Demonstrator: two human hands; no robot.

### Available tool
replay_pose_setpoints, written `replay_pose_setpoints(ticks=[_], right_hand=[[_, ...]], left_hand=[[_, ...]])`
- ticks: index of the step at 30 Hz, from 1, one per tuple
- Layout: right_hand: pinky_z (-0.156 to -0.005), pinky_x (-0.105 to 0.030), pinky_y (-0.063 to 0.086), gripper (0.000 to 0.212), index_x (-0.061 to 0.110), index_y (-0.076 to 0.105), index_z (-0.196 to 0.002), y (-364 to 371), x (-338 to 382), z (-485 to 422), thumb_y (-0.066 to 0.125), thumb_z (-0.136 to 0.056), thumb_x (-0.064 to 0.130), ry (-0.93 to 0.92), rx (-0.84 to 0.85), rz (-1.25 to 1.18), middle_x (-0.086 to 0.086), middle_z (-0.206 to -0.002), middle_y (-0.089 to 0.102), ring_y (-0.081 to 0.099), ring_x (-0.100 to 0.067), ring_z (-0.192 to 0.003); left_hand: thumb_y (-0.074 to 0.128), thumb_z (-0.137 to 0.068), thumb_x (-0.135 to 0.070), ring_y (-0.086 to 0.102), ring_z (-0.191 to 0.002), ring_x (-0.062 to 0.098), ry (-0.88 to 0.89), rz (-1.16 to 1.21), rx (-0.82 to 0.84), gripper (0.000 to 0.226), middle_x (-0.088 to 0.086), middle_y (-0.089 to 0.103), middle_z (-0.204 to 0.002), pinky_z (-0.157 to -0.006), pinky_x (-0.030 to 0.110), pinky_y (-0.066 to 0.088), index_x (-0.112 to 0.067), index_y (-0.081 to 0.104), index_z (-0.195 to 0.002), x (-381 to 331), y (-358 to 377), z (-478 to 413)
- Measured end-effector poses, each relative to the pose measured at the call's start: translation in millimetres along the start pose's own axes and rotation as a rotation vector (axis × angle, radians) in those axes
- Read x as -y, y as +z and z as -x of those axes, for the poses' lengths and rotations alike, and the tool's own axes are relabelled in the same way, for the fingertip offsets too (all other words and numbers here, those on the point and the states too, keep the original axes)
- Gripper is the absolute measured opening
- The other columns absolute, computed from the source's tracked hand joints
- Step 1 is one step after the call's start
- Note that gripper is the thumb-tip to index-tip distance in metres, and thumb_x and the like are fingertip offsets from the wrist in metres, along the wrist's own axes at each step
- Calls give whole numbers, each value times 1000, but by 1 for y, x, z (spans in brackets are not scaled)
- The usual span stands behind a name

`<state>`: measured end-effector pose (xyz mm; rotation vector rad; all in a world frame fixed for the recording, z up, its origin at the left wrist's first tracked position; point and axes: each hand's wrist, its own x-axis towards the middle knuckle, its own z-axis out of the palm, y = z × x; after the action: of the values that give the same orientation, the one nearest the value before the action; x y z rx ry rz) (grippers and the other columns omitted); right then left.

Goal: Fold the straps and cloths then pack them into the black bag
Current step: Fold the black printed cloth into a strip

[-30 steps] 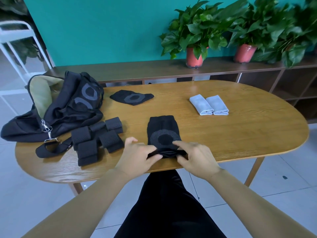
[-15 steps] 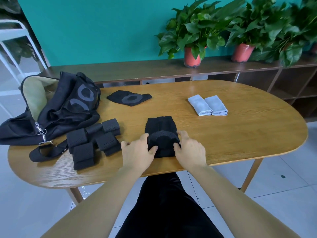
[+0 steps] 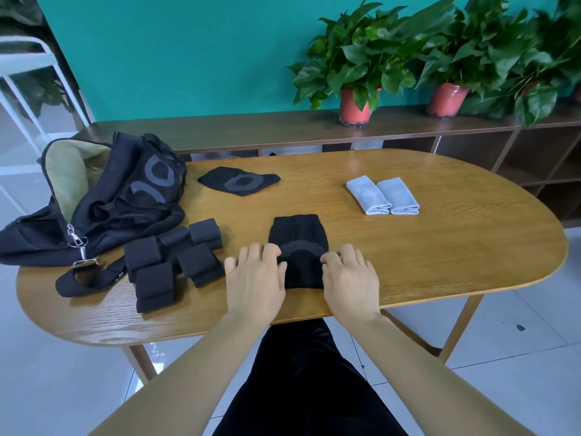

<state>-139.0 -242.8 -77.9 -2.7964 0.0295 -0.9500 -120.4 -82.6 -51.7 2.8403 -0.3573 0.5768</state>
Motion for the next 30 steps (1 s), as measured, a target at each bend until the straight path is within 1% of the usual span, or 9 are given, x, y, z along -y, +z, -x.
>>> replay_pose_setpoints(ticks=[3, 4, 6, 9, 12, 15, 18, 21, 30], right_hand=[[-88, -38, 46, 33, 9, 63, -118, -3, -8, 15, 50, -89, 13, -252, 79, -18, -10, -126, 59, 57, -27, -114], [-102, -39, 39, 40, 8, 57, -128, -4, -10, 21, 40, -94, 20, -325, 161, -12, -10, -138, 51, 47, -26, -128], [-113, -39, 22, 51, 7, 44, -140, -3, -16, 27, 25, -100, 32, -392, 305, 31, -9, -149, 38, 30, -21, -140], [-115, -37, 10, 59, 8, 33, -146, -2, -21, 27, 13, -102, 41, -387, 403, 66, -7, -153, 28, 19, -18, -144], [-118, -37, 8, 64, 10, 26, -149, -2, -23, 26, 6, -100, 46, -392, 446, 44, -5, -156, 19, 10, -15, -145], [-119, -38, 8, 69, 11, 23, -149, -4, -24, 24, -2, -99, 50, -385, 463, 21, -3, -157, 17, 7, -13, -146], [-119, -37, 7, 65, 11, 32, -147, -8, -24, 20, 5, -100, 47, -392, 454, 11, -4, -154, 27, 16, -14, -144], [-117, -38, 18, 58, 10, 45, -140, -11, -20, 20, 16, -102, 42, -411, 424, 5, -5, -147, 40, 30, -16, -140], [-107, -40, 37, 54, 10, 52, -134, -5, -1, 15, 23, -101, 41, -450, 416, -31, -9, -141, 49, 42, -23, -133]], left_hand=[[54, -92, -22, 52, -116, 18, 233, 44, -75, 31, -2, 56, -127, -92, 35, 28, -18, 59, -122, -2, 8, 19], [49, -94, -23, 51, -123, 18, 302, 29, -44, 35, 0, 55, -134, -97, 35, 26, -15, 57, -128, -4, 12, 27], [33, -98, -33, 46, -132, 20, 345, -21, 70, 49, 7, 51, -141, -106, 37, 21, -7, 51, -136, -7, 19, 38], [17, -100, -43, 32, -141, 25, 305, -98, 231, 62, 15, 36, -149, -113, 41, 9, -2, 37, -143, -6, 24, 43], [-7, -93, -48, 4, -148, 22, 314, -147, 319, 73, 12, 8, -159, -114, 40, -15, -7, 10, -152, -4, 17, 39], [-21, -84, -48, -10, -148, 18, 318, -174, 353, 80, 8, -4, -160, -109, 41, -28, -11, -3, -152, -3, 11, 35], [-26, -80, -47, -8, -147, 15, 300, -169, 357, 84, 5, -1, -161, -109, 44, -27, -13, 0, -153, 1, 11, 29], [-26, -79, -46, 0, -148, 10, 259, -152, 338, 87, -1, 7, -161, -110, 45, -25, -19, 10, -153, 8, 11, 16], [-23, -77, -47, 12, -146, 5, 232, -174, 349, 89, -5, 19, -159, -109, 46, -25, -29, 22, -151, 27, 13, -13]])
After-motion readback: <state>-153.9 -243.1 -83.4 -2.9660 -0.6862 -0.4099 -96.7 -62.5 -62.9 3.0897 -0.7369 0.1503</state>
